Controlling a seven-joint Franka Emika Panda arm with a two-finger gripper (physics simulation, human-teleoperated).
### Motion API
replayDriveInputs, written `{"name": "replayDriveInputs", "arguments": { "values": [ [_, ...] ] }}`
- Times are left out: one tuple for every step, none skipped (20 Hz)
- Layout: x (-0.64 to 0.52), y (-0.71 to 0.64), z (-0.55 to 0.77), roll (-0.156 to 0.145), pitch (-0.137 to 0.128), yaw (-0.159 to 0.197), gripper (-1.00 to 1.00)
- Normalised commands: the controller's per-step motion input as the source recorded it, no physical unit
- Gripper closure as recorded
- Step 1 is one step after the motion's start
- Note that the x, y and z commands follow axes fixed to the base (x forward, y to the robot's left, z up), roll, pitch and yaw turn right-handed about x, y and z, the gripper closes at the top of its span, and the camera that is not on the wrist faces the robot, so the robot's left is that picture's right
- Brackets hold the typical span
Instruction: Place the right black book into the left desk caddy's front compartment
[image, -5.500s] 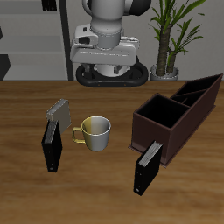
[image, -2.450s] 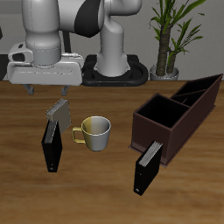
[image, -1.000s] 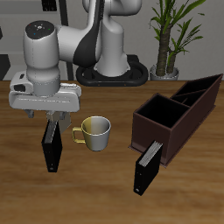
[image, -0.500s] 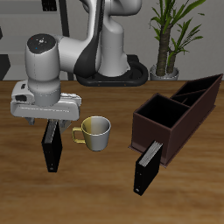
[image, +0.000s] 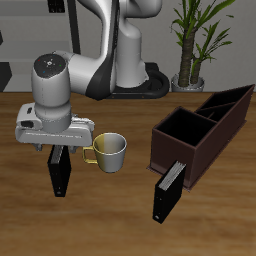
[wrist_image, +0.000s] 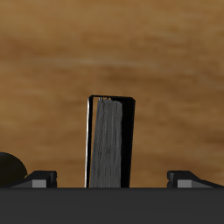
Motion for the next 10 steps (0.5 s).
{"name": "replayDriveInputs", "arguments": {
  "values": [
    [-0.09, 0.04, 0.01, 0.0, 0.0, 0.0, -1.0],
    [0.03, -0.14, -0.44, -0.035, 0.041, -0.017, 1.0],
    [-0.07, 0.01, 0.0, 0.0, 0.0, 0.0, 1.0],
    [-0.06, -0.09, -0.17, -0.034, 0.027, -0.042, 1.0],
    [-0.02, 0.03, -0.1, 0.013, -0.007, 0.009, 1.0],
    [0.0, -0.05, -0.15, 0.004, 0.016, 0.016, 1.0],
    [-0.02, -0.06, -0.09, -0.025, 0.011, -0.041, 1.0],
    [0.03, 0.03, -0.09, 0.04, 0.003, -0.012, 1.0],
    [-0.08, -0.04, -0.06, -0.016, -0.001, 0.015, 1.0],
    [-0.01, -0.01, -0.05, -0.004, 0.008, -0.024, 1.0]
  ]
}}
